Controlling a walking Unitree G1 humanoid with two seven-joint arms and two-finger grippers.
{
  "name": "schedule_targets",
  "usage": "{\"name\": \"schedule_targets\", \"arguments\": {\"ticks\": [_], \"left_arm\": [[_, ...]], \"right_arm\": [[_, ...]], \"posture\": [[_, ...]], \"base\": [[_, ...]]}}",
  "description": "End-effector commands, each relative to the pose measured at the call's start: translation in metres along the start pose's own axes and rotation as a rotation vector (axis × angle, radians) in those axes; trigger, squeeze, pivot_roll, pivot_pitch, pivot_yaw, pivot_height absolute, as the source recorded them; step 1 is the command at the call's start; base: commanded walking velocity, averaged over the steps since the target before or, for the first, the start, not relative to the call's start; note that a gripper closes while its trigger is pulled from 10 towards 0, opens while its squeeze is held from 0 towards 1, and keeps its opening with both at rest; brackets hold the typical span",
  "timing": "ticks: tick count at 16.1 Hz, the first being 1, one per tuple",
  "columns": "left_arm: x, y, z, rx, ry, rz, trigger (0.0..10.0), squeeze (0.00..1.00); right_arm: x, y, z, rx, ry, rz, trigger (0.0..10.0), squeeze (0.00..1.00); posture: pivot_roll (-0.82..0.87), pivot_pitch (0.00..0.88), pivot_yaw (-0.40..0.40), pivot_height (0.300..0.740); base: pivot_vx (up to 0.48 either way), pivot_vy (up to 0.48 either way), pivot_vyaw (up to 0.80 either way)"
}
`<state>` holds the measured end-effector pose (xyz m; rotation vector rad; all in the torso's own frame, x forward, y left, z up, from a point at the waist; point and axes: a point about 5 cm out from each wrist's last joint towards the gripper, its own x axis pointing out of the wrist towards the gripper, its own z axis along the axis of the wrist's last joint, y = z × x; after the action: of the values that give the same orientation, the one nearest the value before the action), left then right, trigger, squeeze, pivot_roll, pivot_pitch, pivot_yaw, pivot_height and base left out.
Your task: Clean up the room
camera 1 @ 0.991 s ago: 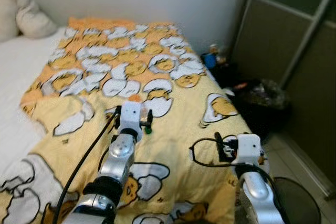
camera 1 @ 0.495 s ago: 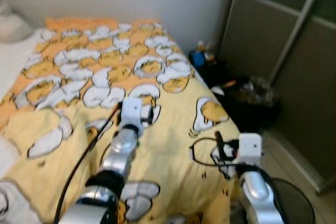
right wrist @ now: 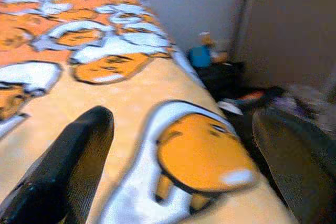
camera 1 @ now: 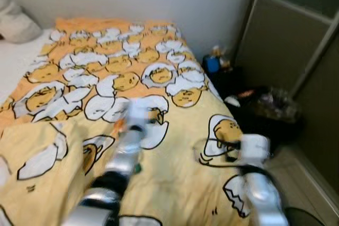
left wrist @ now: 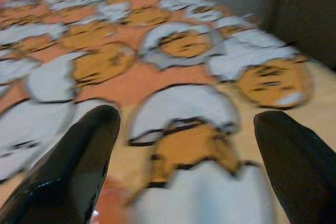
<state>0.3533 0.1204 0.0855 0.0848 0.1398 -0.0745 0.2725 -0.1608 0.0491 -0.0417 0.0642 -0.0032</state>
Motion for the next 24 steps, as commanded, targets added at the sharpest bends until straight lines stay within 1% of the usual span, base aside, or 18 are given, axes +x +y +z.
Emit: {"name": "schedule_targets", "arguments": {"ticks": [1,2,3,4,5,7,9,11,13,15,16,18,19,20,21,22,23,24], "left_arm": [[0.001,-0.015,0.006,-0.01,-0.014,-0.036,10.0,0.0],[0.001,-0.015,0.006,-0.01,-0.014,-0.036,10.0,0.0],[0.012,0.007,0.011,-0.008,0.046,0.179,10.0,0.0],[0.015,0.041,0.017,0.015,0.11,0.464,10.0,0.0],[0.014,0.05,0.016,0.01,0.129,0.53,10.0,0.0],[0.011,0.05,0.013,0.008,0.11,0.507,10.0,0.0],[0.004,0.046,-0.001,0.033,0.088,0.443,10.0,0.0],[-0.005,0.048,-0.02,0.062,0.134,0.454,10.0,0.0],[-0.008,0.054,-0.027,0.073,0.17,0.466,10.0,0.0],[-0.006,0.056,-0.023,0.084,0.16,0.458,10.0,0.0],[0.0,0.054,-0.011,0.114,0.103,0.431,10.0,0.0],[0.008,0.05,0.006,0.166,0.05,0.392,10.0,0.0],[0.01,0.048,0.01,0.184,0.056,0.386,10.0,0.0],[0.011,0.048,0.008,0.177,0.082,0.387,10.0,0.0],[0.011,0.047,0.002,0.144,0.156,0.383,10.0,0.0],[0.011,0.044,-0.001,0.141,0.186,0.353,0.0,0.0],[0.01,0.042,-0.005,0.133,0.21,0.324,0.0,0.0],[0.007,0.043,-0.014,0.09,0.263,0.327,0.0,0.0]], "right_arm": [[-0.001,-0.014,0.0,-0.02,0.002,-0.041,10.0,1.0],[-0.001,-0.014,0.0,-0.02,0.002,-0.041,10.0,1.0],[-0.048,-0.028,-0.011,-0.07,0.06,-0.045,10.0,1.0],[-0.106,-0.038,-0.013,-0.133,0.14,-0.037,10.0,1.0],[-0.117,-0.04,-0.011,-0.146,0.154,-0.044,10.0,1.0],[-0.114,-0.039,-0.009,-0.139,0.144,-0.062,10.0,1.0],[-0.113,-0.033,-0.009,-0.123,0.141,-0.06,10.0,1.0],[-0.114,-0.027,-0.007,-0.106,0.177,-0.054,10.0,1.0],[-0.108,-0.018,-0.005,-0.091,0.164,-0.029,10.0,1.0],[-0.106,-0.003,0.001,-0.044,0.124,0.053,10.0,1.0],[-0.106,0.003,0.003,-0.04,0.116,0.09,10.0,1.0],[-0.108,0.012,0.006,-0.037,0.114,0.118,10.0,1.0],[-0.109,0.016,0.005,-0.034,0.118,0.123,10.0,1.0],[-0.11,0.018,0.004,-0.031,0.121,0.124,10.0,1.0],[-0.112,0.021,0.002,-0.031,0.131,0.132,10.0,1.0],[-0.114,0.019,0.002,-0.035,0.135,0.13,10.0,1.0],[-0.115,0.015,0.003,-0.039,0.141,0.124,10.0,1.0],[-0.115,0.013,0.002,-0.044,0.148,0.12,10.0,1.0]], "posture": [[0.07,0.0,0.027,0.74],[0.07,0.0,0.027,0.74],[-0.19,0.258,-0.055,0.74],[-0.19,0.261,-0.049,0.74],[-0.19,0.26,-0.04,0.74],[-0.18,0.254,-0.027,0.74],[-0.15,0.246,-0.013,0.74],[-0.11,0.245,-0.004,0.74],[-0.1,0.243,0.004,0.74],[-0.1,0.248,0.02,0.74],[-0.1,0.254,0.032,0.74],[-0.11,0.27,0.056,0.74],[-0.11,0.276,0.069,0.74],[-0.11,0.279,0.073,0.74],[-0.12,0.281,0.073,0.74],[-0.13,0.281,0.071,0.74],[-0.14,0.278,0.06,0.74],[-0.15,0.276,0.055,0.74]], "base": [[0.48,0.0,0.0],[0.48,0.0,0.0],[0.0,0.0,0.0],[0.0,0.0,0.0],[0.0,0.0,0.0],[0.0,0.0,0.0],[0.0,0.0,0.0],[0.0,0.0,0.0],[0.0,0.0,0.0],[0.0,0.0,0.0],[0.0,0.0,0.0],[0.0,0.0,0.0],[0.0,0.0,0.0],[0.0,0.0,0.0],[0.0,0.0,0.0],[0.0,0.0,0.0],[0.0,0.0,0.0],[0.0,0.0,0.0]]}}
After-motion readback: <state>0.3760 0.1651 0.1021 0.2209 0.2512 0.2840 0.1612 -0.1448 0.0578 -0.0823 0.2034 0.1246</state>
